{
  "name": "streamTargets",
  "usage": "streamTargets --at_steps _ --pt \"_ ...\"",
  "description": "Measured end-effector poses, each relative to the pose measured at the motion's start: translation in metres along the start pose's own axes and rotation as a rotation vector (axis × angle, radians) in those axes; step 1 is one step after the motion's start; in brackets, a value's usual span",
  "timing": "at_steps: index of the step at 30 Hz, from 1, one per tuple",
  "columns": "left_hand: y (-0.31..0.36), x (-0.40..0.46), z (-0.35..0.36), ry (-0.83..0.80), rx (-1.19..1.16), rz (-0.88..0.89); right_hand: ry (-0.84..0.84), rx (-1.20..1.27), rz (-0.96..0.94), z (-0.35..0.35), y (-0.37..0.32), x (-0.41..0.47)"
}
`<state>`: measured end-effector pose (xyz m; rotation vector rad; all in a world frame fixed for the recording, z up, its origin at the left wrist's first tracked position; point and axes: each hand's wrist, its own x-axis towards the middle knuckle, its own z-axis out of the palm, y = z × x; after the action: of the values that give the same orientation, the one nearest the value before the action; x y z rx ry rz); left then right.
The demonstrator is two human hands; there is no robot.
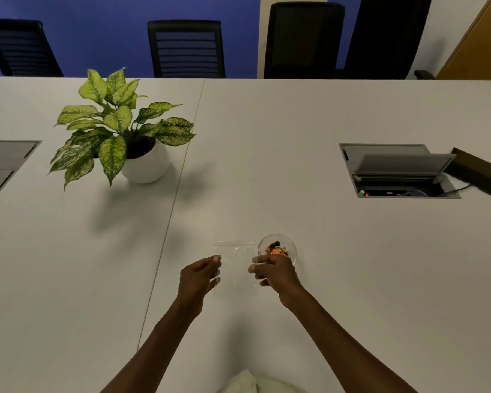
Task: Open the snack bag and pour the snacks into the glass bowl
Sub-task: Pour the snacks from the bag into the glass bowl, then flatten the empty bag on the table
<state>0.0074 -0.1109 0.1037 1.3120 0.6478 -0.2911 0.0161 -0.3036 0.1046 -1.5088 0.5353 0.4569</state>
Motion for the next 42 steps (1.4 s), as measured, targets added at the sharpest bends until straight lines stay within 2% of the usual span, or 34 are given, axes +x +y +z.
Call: streamTargets --at_steps 5,11,18,23,34,36,39,42 --pt "-0.023 0.008 -0.035 0.101 0.051 -0.024 0.005 -0.107 0.022 0.03 0.028 0.008" --pt "-0.047 0.015 -0.08 0.018 0.054 -0.132 0.035 -0.146 0.084 0.065 0.062 0.015" --pt "-0.07 0.02 -0.112 0.227 0.176 -0.097 -0.014 -0.238 0.127 0.095 0.091 0.018" --pt "-0.086 0.024 -0.13 0.313 0.302 -0.059 -0.002 -0.374 0.094 0.112 0.104 0.023" --pt "-0.105 0.034 -0.154 0.286 0.476 0.029 -0.064 -0.641 0.098 0.128 0.121 0.03" --pt "-0.107 0.033 -0.155 0.288 0.509 0.075 -0.066 -0.716 0.066 0.126 0.119 0.031" --pt "-0.111 0.028 -0.151 0.257 0.6 0.25 -0.094 -0.842 -0.057 0.121 0.12 0.025" --pt "-0.123 0.028 -0.151 0.117 0.808 0.435 -0.078 -1.052 -0.472 0.115 0.132 0.017"
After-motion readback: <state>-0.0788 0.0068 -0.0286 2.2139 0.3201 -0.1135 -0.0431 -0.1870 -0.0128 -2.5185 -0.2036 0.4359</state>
